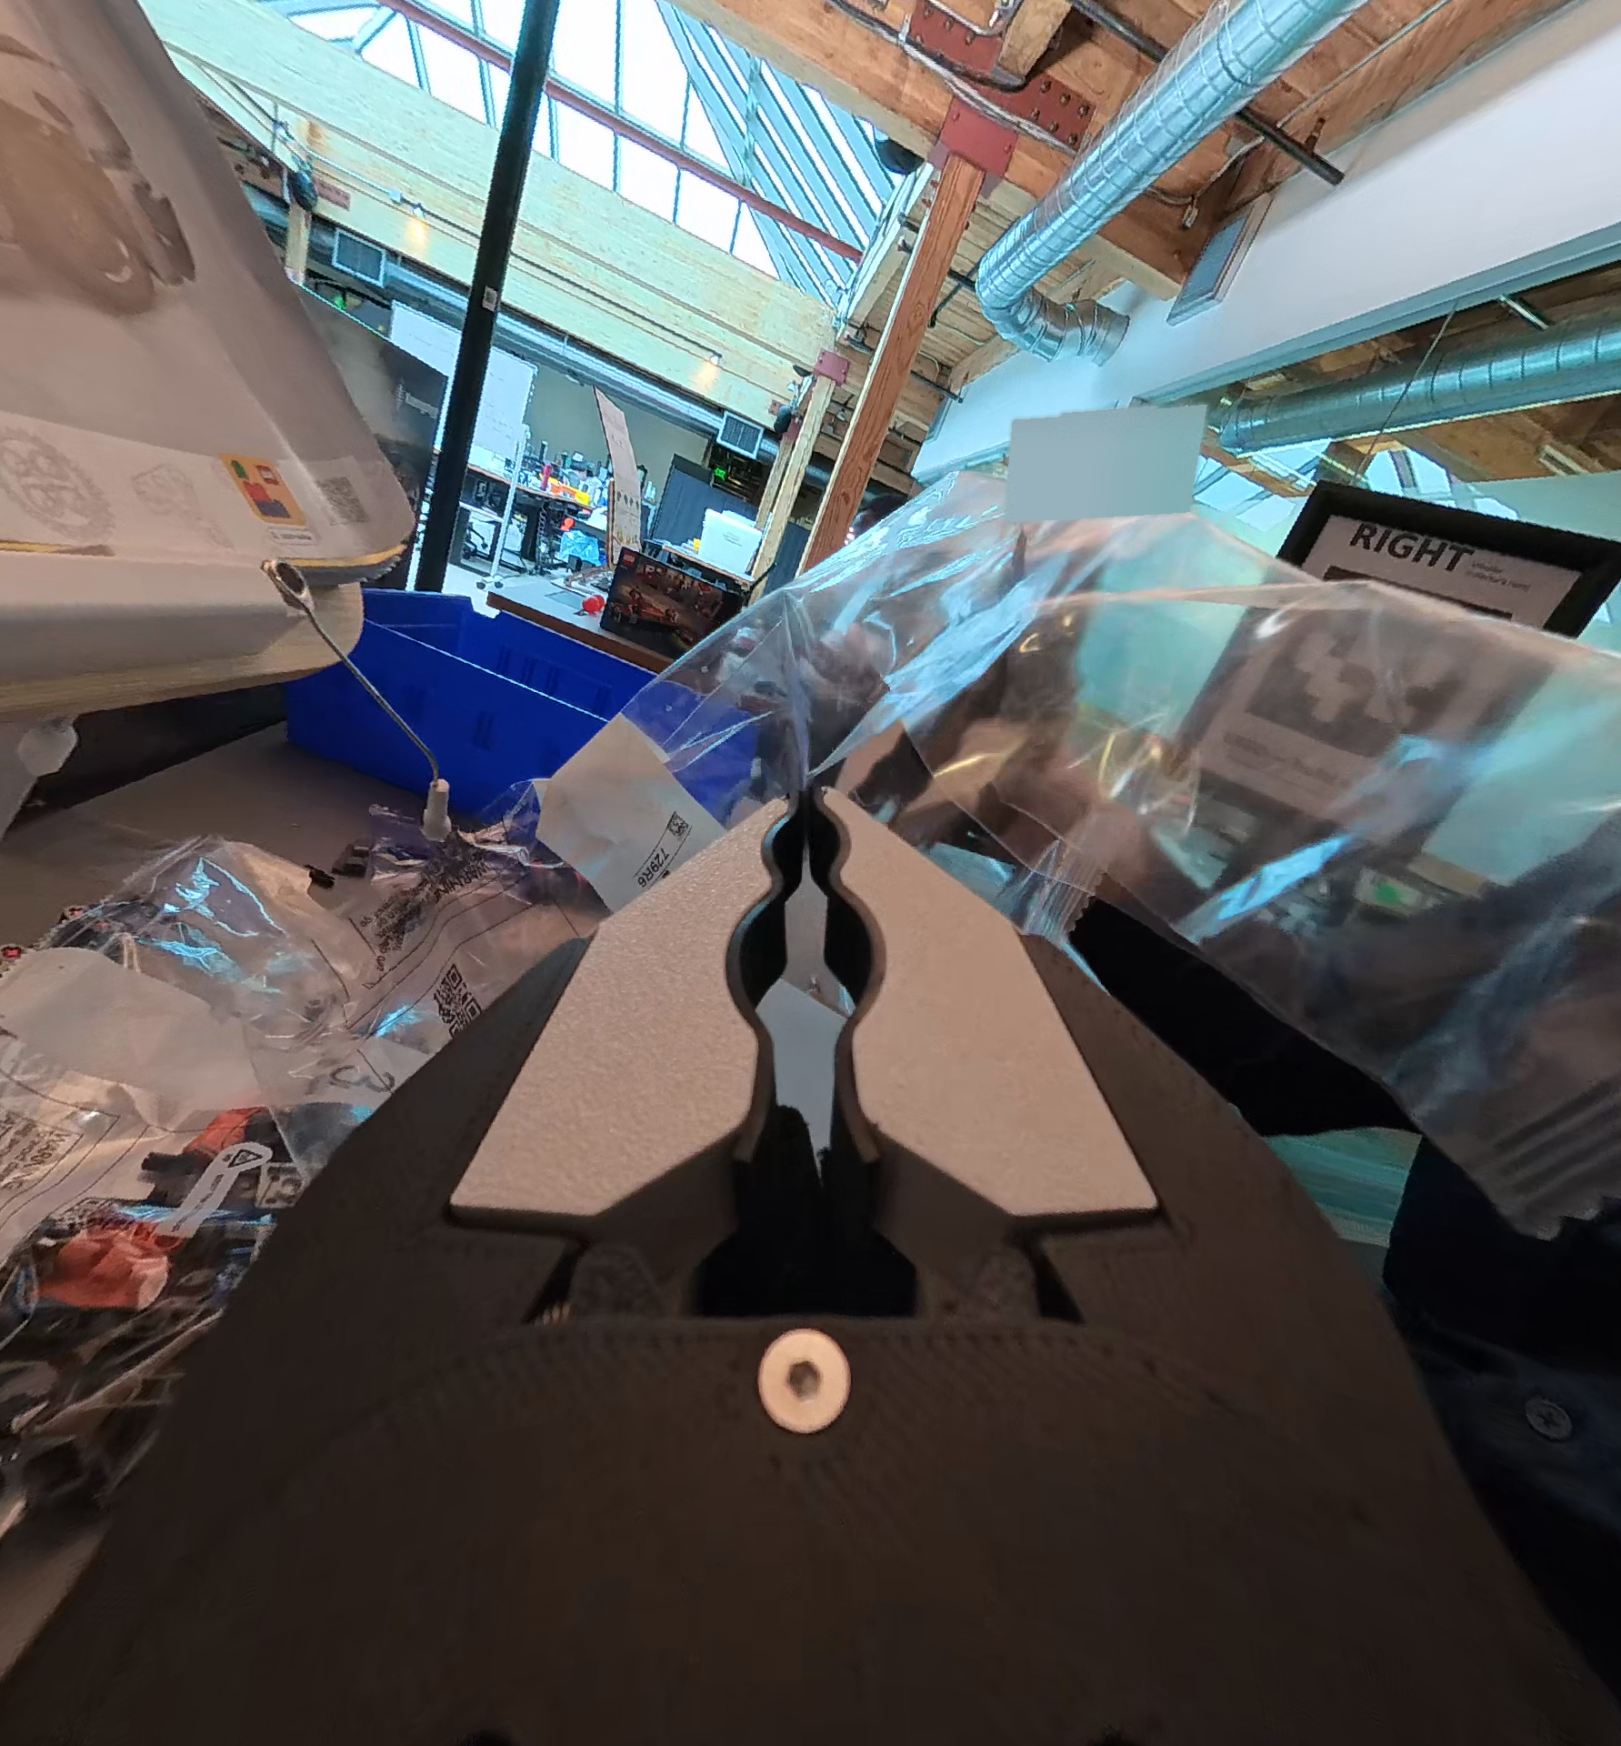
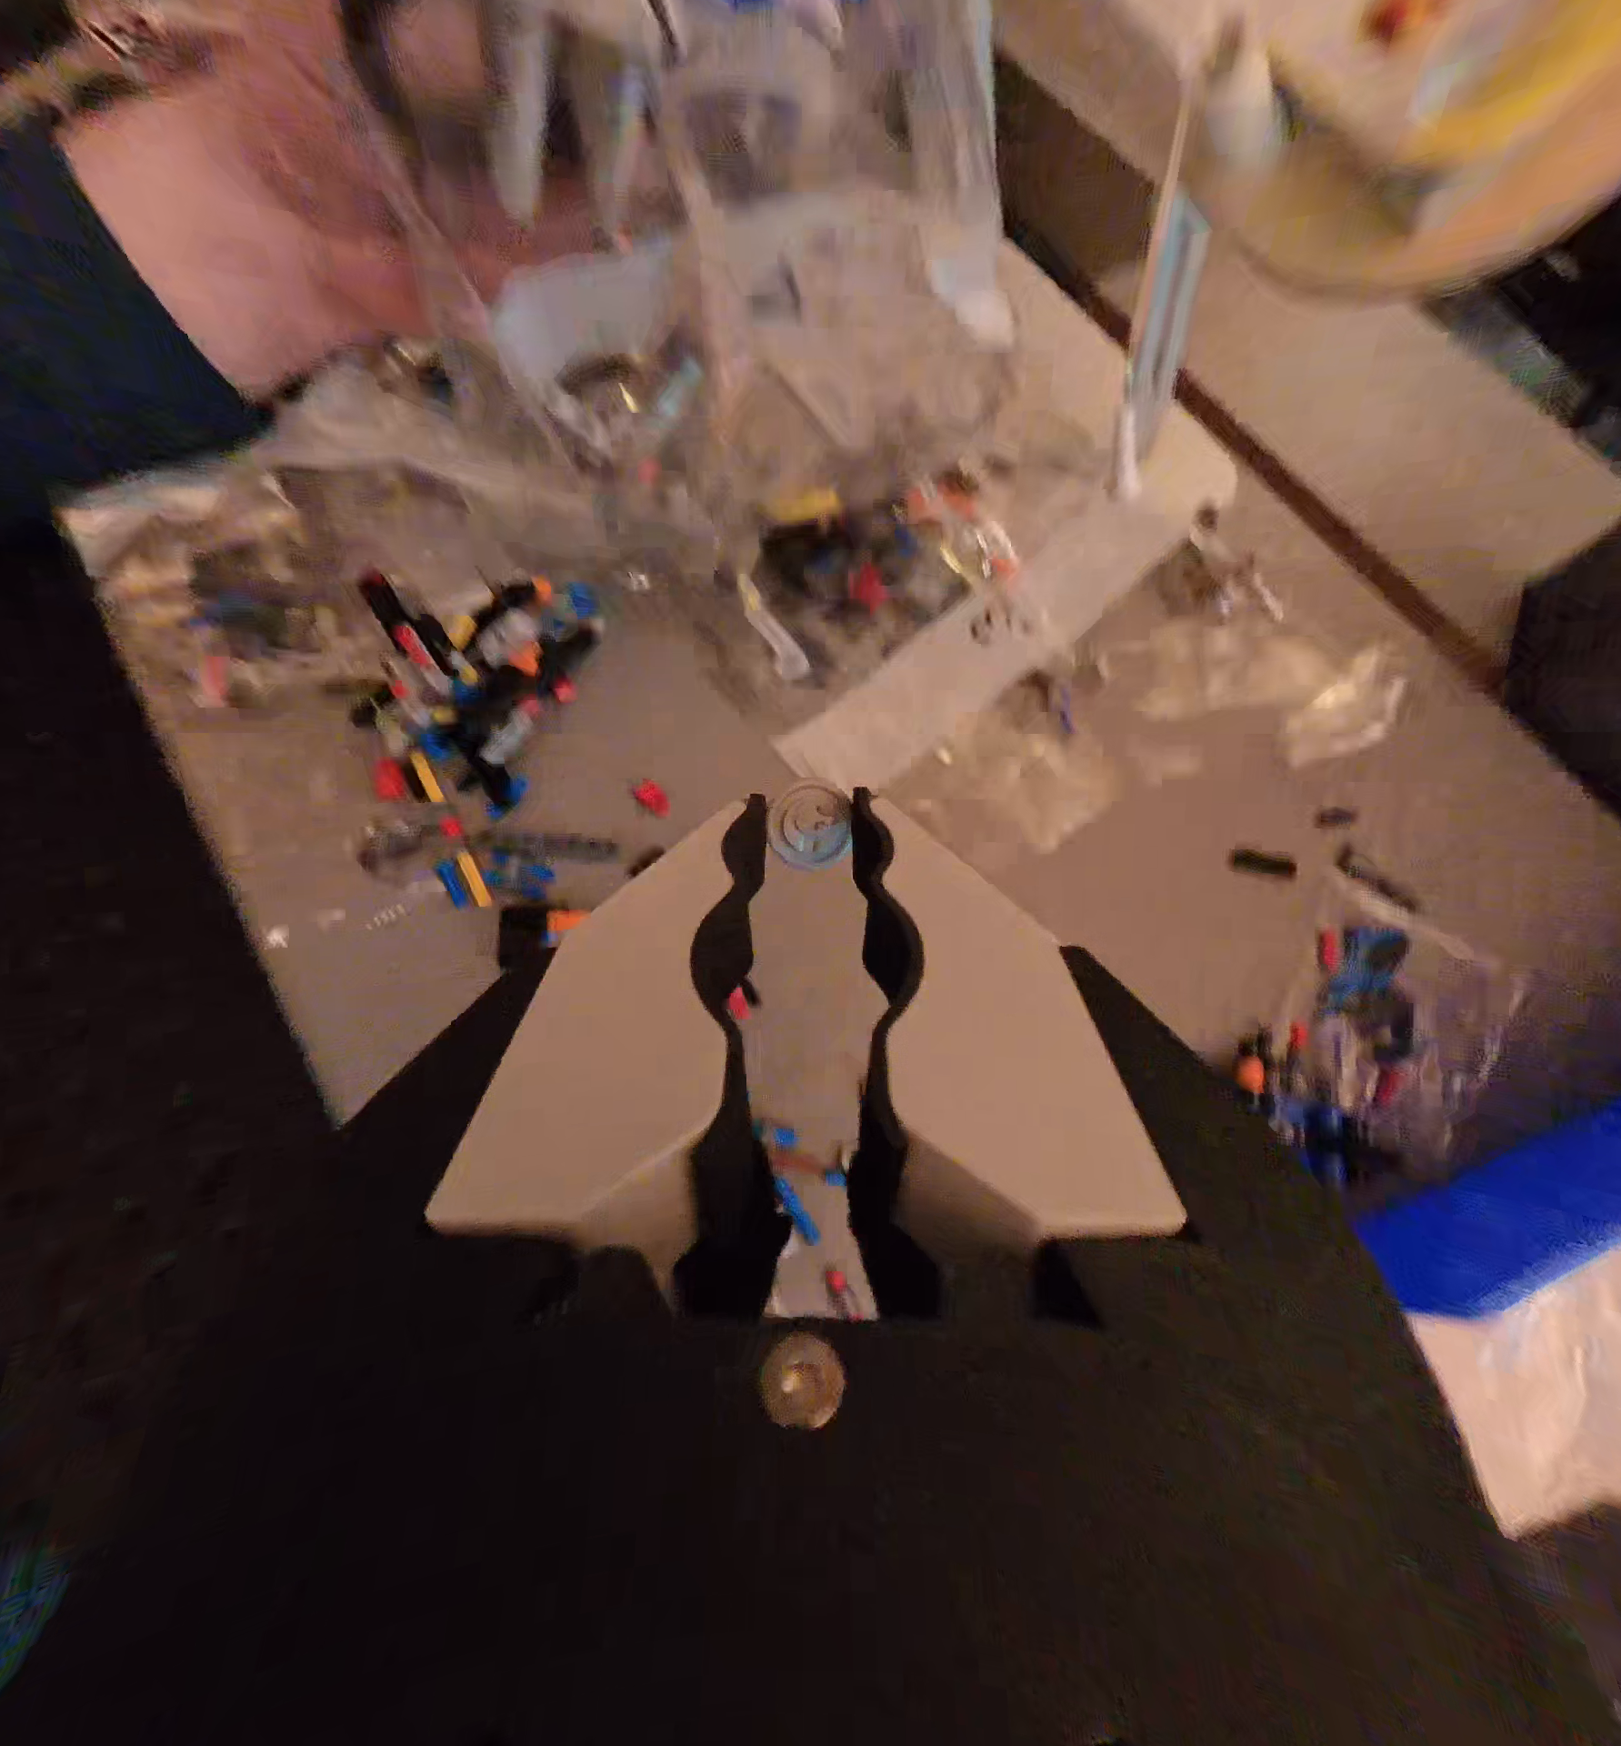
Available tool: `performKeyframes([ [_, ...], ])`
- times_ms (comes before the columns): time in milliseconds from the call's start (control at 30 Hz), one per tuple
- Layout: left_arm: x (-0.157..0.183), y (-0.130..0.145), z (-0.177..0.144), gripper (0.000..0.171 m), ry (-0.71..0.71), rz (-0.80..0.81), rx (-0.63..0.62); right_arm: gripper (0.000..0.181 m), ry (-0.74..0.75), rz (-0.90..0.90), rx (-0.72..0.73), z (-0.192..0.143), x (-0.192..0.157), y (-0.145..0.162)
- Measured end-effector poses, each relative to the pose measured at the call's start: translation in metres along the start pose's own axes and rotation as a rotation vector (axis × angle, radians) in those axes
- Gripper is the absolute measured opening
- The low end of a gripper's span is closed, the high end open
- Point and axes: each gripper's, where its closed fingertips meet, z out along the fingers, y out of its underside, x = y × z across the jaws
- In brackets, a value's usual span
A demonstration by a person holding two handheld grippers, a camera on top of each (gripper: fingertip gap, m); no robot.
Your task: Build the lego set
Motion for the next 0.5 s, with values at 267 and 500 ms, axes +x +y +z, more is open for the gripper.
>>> performKeyframes([
  [267, 0.002, 0.002, 0.003, 0.000, 0.006, 0.004, -0.016, 0.033, -0.041, -0.169, 0.049, 0.047, -0.024, -0.097],
  [500, 0.001, 0.003, 0.003, 0.000, 0.010, -0.003, -0.018, 0.033, 0.035, -0.133, 0.065, 0.004, -0.014, -0.072],
])
